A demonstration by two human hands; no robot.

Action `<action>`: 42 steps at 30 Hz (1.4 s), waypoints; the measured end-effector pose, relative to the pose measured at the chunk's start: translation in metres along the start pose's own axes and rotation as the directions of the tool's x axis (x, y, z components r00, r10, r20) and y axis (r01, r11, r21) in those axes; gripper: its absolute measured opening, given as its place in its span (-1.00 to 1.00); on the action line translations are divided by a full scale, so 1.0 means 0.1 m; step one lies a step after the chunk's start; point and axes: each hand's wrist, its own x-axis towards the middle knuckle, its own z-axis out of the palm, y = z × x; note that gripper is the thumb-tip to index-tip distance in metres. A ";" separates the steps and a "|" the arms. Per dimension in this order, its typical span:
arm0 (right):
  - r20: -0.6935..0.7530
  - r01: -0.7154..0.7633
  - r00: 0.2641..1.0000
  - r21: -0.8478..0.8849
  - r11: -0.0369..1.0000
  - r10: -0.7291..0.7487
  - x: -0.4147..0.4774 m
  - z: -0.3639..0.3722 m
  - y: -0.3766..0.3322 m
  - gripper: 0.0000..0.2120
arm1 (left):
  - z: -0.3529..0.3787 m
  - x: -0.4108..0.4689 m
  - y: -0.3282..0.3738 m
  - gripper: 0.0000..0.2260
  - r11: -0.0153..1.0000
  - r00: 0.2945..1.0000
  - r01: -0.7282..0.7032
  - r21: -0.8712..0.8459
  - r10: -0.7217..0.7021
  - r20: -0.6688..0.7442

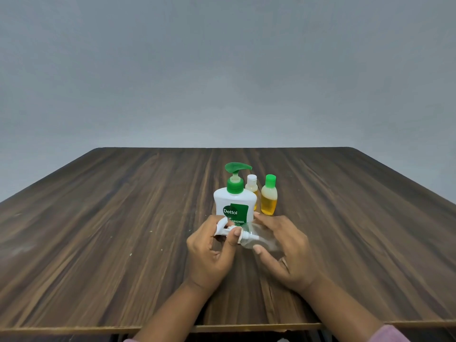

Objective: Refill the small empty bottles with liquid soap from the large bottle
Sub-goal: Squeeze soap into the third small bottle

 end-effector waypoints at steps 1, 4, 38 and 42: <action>-0.012 0.015 1.000 -0.017 1.000 -0.016 0.00 0.01 0.01 -0.56 | 0.00 0.00 -0.01 -0.72 1.000 1.000 0.018 -0.016 -0.018 -0.013; -0.039 0.038 0.998 -0.102 0.994 -0.043 0.01 0.02 0.03 -0.48 | -0.01 0.00 -0.01 -0.74 0.999 0.999 0.018 -0.031 -0.020 -0.037; -0.125 0.149 0.978 -0.151 0.977 -0.168 0.02 0.08 0.08 -0.66 | -0.02 0.04 0.03 -0.69 0.969 0.976 0.205 -0.140 -0.213 -0.048; -0.033 -0.080 0.996 0.091 0.993 0.084 0.03 0.00 -0.03 -0.57 | -0.03 0.04 0.04 -0.72 0.977 0.983 0.175 -0.120 -0.180 -0.040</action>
